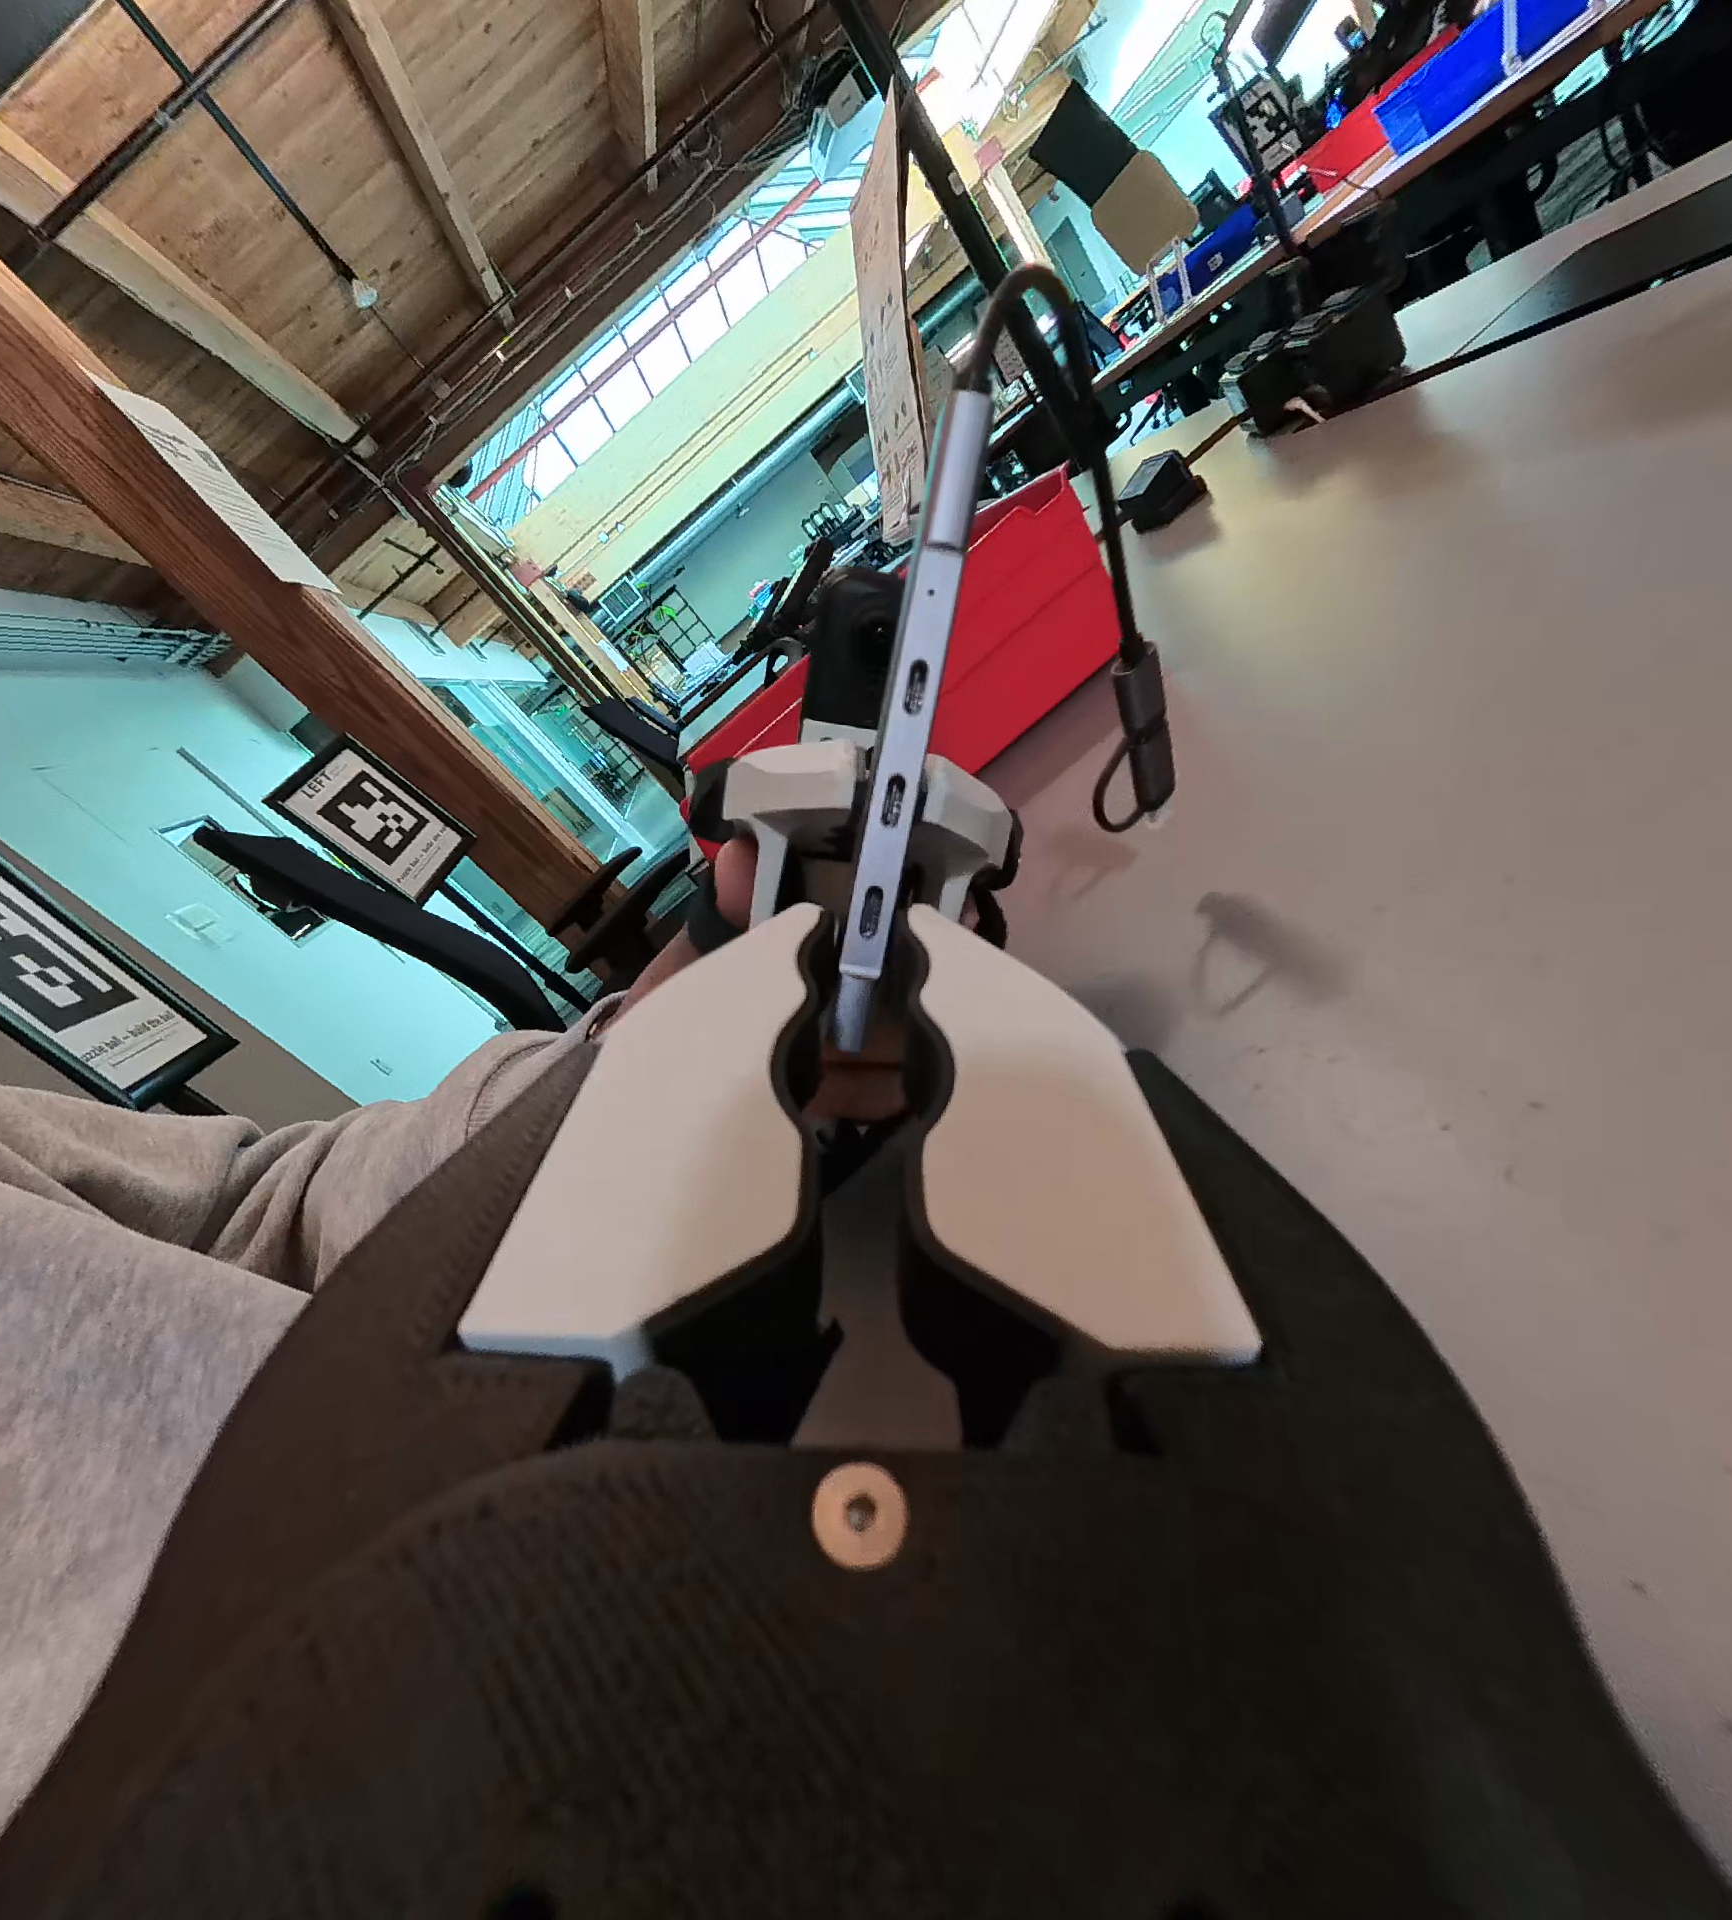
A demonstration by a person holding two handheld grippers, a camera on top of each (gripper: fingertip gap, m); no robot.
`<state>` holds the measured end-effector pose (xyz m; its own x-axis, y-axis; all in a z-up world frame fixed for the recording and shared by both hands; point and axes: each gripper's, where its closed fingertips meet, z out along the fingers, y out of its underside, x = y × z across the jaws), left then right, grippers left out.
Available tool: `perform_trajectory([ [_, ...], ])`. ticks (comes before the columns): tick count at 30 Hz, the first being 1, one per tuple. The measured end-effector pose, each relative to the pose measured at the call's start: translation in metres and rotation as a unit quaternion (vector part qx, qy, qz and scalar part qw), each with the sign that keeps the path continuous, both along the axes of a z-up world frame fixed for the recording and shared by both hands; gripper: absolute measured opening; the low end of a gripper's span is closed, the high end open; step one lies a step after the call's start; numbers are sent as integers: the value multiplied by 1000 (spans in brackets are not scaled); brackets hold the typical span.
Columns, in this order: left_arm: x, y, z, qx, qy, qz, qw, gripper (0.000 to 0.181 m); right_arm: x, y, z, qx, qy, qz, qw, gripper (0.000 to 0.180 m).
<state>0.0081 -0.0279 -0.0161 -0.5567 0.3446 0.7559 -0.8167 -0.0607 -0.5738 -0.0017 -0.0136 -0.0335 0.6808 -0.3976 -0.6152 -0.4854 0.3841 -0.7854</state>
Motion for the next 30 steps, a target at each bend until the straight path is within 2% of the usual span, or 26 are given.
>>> perform_trajectory([
  [7,-3,-3,-2,4,10,-12,1000,9,-3,7,-5,-6,9,14,1000,11],
  [12,-4,-3,0,9,-15,-1,1000,9,-2,6,-2,5,9,14,1000,10],
  [19,5,2,3,-24,41,2,999,12,1,-6,3,27,3,-18,999,9],
  [22,8,4,3,-26,48,5,998,10,5,-15,5,60,17,-28,998,9],
  [30,8,3,3,-37,59,2,998,15,6,-14,3,64,25,-30,997,9],
])
